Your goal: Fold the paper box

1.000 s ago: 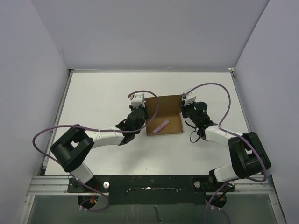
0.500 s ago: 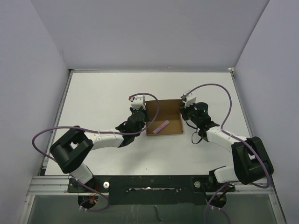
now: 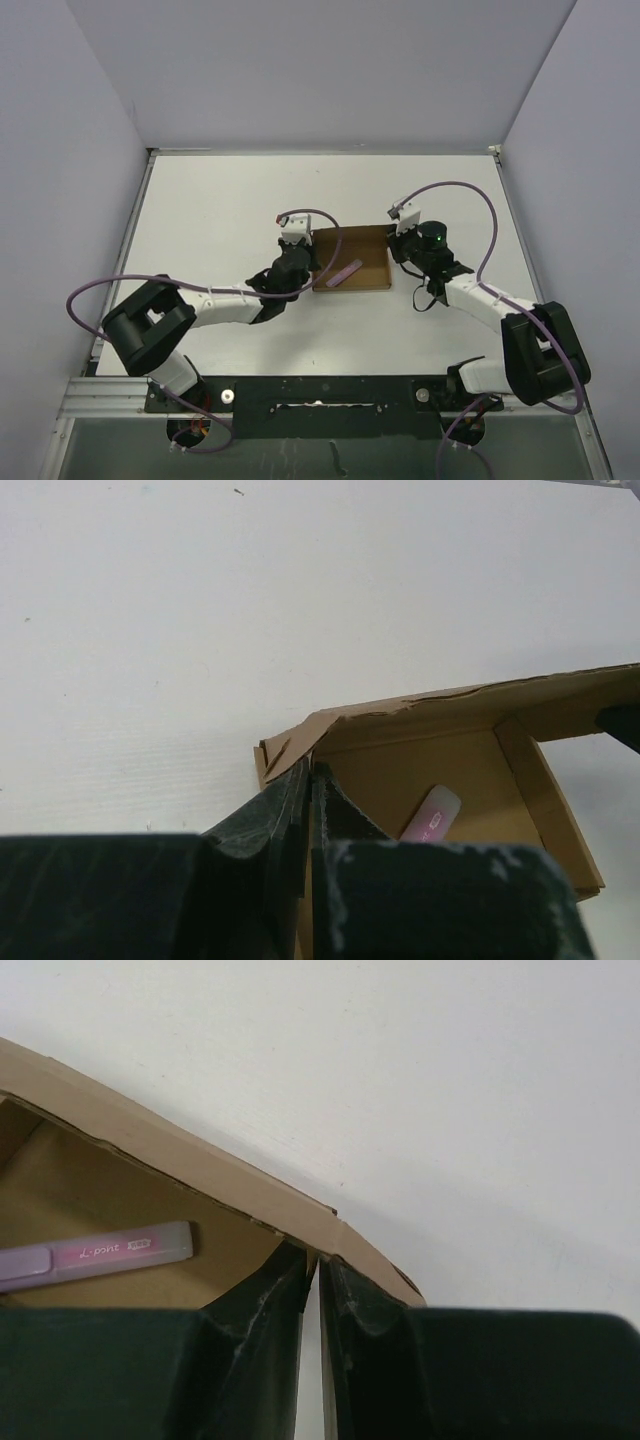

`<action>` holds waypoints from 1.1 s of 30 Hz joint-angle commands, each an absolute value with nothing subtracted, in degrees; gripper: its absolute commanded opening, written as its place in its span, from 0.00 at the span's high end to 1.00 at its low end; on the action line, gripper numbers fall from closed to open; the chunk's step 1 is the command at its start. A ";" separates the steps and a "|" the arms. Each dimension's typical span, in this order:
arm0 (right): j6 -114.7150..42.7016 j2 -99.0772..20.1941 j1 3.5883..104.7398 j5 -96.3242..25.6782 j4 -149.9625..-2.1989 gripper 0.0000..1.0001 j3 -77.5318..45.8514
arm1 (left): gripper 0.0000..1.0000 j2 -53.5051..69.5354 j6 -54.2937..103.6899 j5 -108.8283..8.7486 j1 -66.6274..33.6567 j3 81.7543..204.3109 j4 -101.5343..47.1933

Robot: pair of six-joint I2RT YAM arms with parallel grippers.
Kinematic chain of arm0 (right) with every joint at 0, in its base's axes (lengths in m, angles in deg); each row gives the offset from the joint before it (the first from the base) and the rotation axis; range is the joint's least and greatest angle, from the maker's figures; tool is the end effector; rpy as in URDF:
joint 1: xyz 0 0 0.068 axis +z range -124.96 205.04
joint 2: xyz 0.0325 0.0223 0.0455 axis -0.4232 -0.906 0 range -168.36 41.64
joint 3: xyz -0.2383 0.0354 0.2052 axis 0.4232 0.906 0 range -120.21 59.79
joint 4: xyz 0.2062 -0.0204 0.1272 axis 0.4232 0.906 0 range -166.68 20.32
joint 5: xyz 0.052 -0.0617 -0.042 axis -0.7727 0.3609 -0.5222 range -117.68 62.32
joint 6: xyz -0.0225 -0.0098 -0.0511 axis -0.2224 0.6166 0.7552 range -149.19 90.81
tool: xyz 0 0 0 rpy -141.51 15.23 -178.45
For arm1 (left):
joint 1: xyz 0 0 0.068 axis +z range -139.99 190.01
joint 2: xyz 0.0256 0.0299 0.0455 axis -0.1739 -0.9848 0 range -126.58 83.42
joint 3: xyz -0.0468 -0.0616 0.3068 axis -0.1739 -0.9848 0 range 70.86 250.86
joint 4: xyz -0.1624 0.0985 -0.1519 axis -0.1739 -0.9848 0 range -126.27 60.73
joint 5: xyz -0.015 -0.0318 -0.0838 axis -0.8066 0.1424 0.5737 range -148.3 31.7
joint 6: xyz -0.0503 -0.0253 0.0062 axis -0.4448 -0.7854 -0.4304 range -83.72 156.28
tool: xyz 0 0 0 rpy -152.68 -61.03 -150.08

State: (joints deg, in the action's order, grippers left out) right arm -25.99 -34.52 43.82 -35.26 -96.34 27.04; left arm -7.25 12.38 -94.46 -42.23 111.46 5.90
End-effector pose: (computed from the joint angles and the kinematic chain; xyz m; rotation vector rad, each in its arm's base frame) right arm 0.2395 0.0870 0.2565 -0.4644 1.9395 0.3071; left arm 0.2123 -0.2361 0.2607 0.0026 1.7957 -0.3781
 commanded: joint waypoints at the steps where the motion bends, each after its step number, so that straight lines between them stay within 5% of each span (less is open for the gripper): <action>1: -26.68 -32.47 45.69 -42.31 -94.06 0.89 26.93 | 1.00 -3.97 9.66 -89.57 -44.11 110.41 5.63; 18: -26.59 -30.07 45.27 -46.36 -85.14 0.88 25.72 | 1.00 -1.83 9.53 -90.42 -44.65 108.09 4.39; 33: -25.34 -35.26 47.38 -39.98 -98.68 0.95 24.23 | 1.00 -0.39 12.60 -90.22 -44.37 109.13 2.50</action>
